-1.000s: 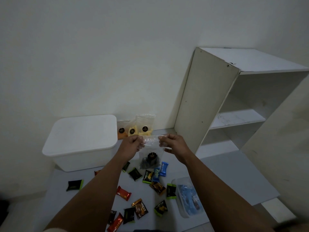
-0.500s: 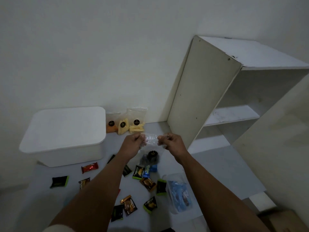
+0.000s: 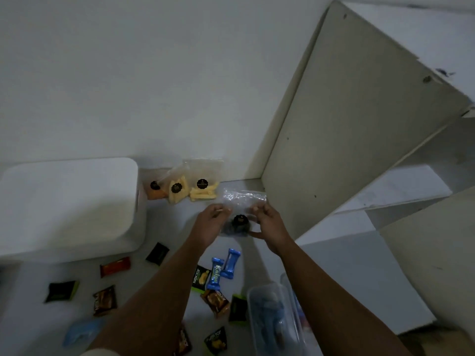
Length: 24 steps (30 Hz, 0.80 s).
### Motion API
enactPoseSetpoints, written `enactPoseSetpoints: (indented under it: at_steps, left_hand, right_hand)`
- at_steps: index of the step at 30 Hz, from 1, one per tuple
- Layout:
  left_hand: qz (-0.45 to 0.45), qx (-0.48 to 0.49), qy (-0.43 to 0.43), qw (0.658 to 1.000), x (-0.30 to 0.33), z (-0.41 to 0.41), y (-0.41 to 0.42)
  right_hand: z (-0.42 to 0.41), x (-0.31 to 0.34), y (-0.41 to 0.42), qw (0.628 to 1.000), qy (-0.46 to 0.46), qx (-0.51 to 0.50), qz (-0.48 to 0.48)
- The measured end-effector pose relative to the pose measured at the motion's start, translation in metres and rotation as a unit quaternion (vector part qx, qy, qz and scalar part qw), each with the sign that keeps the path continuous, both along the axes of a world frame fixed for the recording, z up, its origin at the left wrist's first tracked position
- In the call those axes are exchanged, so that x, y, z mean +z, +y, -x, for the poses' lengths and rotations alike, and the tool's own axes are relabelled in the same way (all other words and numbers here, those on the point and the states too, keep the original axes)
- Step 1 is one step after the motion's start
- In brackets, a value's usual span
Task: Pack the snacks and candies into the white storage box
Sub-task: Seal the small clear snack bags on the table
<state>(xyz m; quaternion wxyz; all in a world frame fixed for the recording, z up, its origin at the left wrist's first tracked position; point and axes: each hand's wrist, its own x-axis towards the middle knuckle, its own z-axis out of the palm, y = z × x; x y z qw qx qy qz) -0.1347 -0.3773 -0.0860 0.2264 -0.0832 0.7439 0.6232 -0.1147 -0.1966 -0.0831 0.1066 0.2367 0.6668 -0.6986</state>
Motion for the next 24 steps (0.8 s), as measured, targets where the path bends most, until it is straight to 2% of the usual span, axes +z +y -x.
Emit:
enactPoseSetpoints:
  at_steps: [4,11,13,17,24]
  left_hand:
    - [0.031,-0.015,-0.023,0.999,-0.026,0.034,0.028]
    - [-0.003,0.041,-0.042,0.998,-0.061,0.104,0.069]
    - [0.01,0.053,-0.033,0.998,-0.076,0.114,0.073]
    - [-0.021,0.076,0.0,0.997,-0.098,0.117,0.074]
    - [0.003,0.078,-0.015,0.997,-0.087,0.113,0.071]
  right_hand:
    - [0.058,-0.02,0.006,1.0,0.014,-0.016,-0.016]
    - [0.137,-0.078,0.016,0.995,0.028,-0.049,-0.086]
    - [0.15,-0.082,0.015,0.993,0.036,-0.062,-0.099]
    - [0.168,-0.093,0.012,0.989,0.038,-0.065,-0.126]
    - [0.171,-0.099,0.005,0.986,0.024,-0.057,-0.157]
